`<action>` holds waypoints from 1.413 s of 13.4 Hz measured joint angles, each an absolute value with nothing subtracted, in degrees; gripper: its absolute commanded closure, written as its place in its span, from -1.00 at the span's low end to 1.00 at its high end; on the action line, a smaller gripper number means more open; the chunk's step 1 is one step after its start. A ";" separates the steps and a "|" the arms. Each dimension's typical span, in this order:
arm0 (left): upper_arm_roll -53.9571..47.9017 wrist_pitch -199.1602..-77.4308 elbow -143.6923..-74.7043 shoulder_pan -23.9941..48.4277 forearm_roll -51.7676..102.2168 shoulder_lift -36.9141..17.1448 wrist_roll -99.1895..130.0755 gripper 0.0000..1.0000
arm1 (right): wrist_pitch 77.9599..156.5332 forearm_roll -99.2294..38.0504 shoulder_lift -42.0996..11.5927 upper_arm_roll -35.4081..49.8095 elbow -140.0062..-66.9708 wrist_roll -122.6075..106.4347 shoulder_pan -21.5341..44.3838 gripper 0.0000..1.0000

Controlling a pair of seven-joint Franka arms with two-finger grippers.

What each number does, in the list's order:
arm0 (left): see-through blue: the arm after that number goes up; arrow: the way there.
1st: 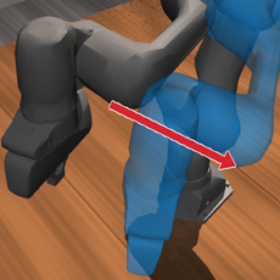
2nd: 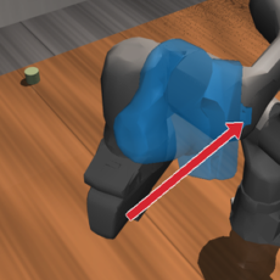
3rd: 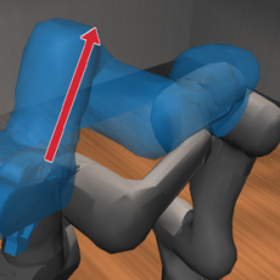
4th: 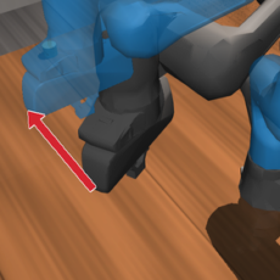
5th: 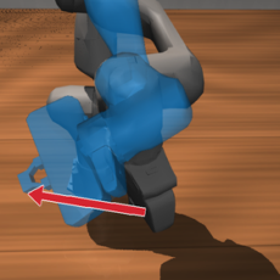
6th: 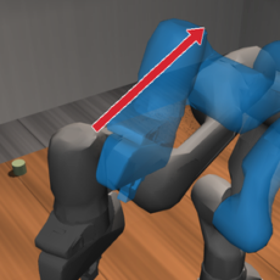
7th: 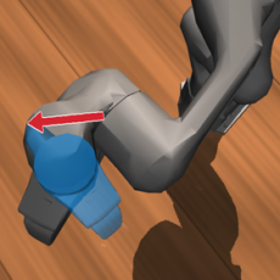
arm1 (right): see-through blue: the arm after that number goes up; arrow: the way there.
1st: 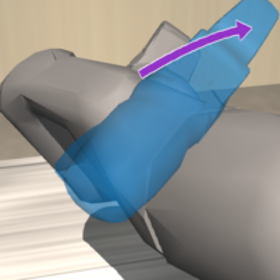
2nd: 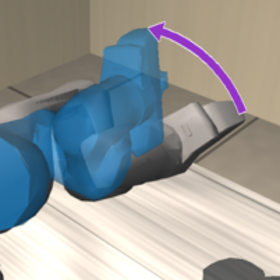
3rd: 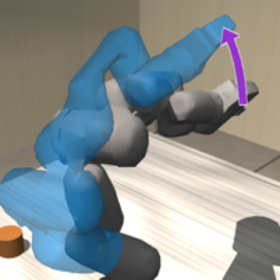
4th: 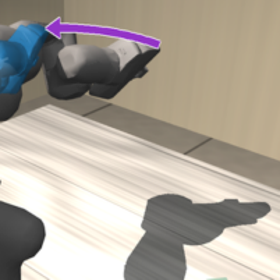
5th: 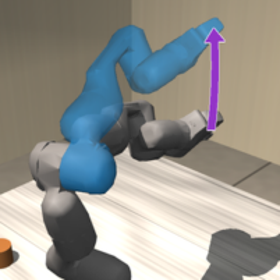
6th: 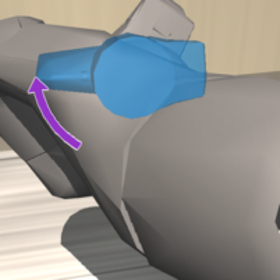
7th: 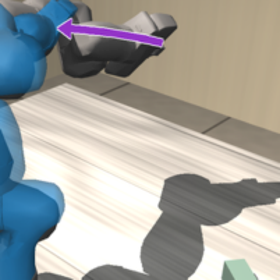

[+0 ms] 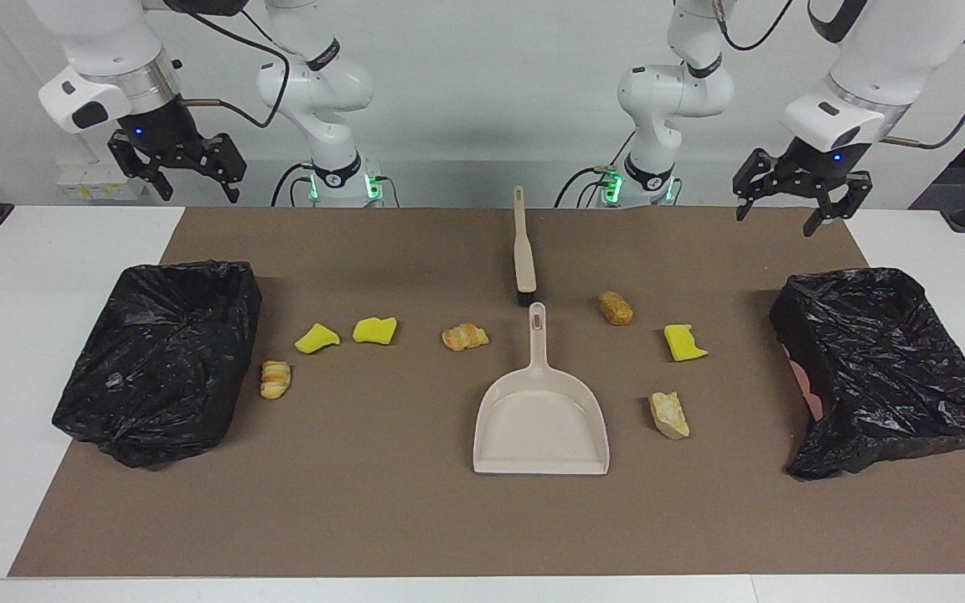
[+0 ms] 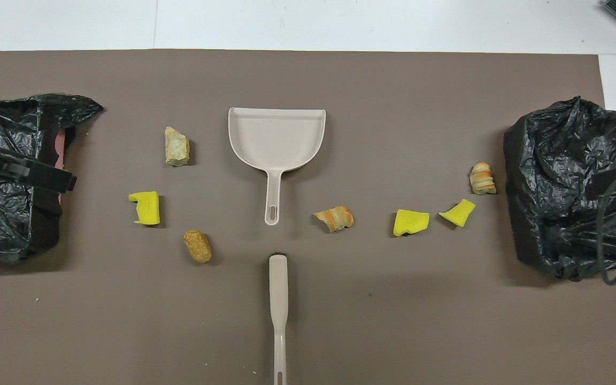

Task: Sweep and dump trash in bin
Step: 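Reach the right gripper to the beige dustpan handle and grasp it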

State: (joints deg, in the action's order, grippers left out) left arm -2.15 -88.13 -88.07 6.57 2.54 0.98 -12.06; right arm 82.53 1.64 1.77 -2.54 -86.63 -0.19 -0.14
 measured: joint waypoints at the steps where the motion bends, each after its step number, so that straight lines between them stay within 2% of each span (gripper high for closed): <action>1: -3.32 -88.36 -89.73 6.57 2.53 1.91 -10.83 -1.00 | 82.53 1.64 1.77 -2.61 -86.63 -0.19 -0.28 -1.00; 10: -20.04 -99.82 -112.54 6.97 2.98 11.19 7.79 -1.00 | 84.67 1.58 1.14 -1.35 -87.24 -0.19 0.41 -1.00; 13: -28.17 -104.22 -118.40 7.22 5.49 12.27 14.94 -1.00 | 86.27 1.45 -0.54 1.87 -87.37 0.74 0.83 -1.00; 19: -45.35 -115.38 -132.55 7.29 10.08 12.29 28.31 -1.00 | 94.31 0.38 -6.89 2.83 -87.79 5.56 7.63 -1.00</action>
State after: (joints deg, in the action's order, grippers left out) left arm -45.35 -115.38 -132.55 7.29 10.08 12.29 28.31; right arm 94.31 0.38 -6.89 2.83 -87.79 5.56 7.63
